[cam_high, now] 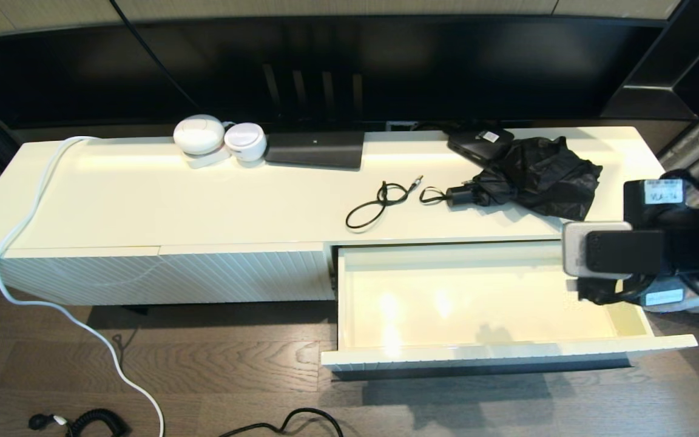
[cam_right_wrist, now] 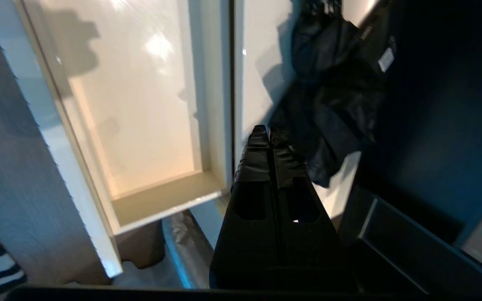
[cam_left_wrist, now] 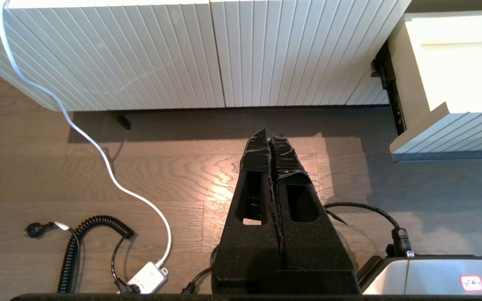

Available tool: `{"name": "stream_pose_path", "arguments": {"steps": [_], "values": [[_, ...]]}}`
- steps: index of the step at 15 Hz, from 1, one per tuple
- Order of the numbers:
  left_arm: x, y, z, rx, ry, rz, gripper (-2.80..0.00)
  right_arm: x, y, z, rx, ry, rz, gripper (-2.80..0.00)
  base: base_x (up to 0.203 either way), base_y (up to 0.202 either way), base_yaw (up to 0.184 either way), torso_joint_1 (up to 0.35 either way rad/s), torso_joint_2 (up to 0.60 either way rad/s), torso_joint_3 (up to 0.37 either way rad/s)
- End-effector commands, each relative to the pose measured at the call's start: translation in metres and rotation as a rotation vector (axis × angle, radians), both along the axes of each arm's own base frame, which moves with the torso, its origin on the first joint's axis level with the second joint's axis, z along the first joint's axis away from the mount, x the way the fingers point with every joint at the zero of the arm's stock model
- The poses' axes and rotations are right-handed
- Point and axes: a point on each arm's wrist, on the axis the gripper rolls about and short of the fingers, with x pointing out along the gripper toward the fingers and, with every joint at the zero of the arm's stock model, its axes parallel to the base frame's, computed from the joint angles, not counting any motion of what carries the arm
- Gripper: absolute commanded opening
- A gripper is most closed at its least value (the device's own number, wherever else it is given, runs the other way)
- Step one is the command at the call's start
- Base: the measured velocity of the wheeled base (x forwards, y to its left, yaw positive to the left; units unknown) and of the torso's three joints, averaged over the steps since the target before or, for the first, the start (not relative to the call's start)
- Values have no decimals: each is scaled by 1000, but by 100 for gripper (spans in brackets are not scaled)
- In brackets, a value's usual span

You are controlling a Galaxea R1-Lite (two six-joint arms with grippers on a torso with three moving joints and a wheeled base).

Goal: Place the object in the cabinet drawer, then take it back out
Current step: Put the umbrella in the drawer

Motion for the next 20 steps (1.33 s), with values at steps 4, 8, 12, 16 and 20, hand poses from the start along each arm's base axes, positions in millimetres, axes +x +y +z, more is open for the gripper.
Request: {"name": "stream_pose_path", "arguments": {"steps": [4,8,12,16,20], "values": [[0,0,0,0,0,0,-280,18,2,1,-72,-4,6,-280,0,0,0,0,0,0],[0,0,0,0,0,0,-280,51,9,-2,-81,7,-11,-280,0,0,0,0,0,0],[0,0,0,0,0,0,-280,80,14,5,-162,-12,54,-280,0,0,0,0,0,0],[0,0,0,0,0,0,-280,98,15,-4,-184,31,88,0,0,0,0,0,0,0],[0,0,0,0,0,0,-280,120,5,-14,-174,60,64,0,0,0,0,0,0,0]]}}
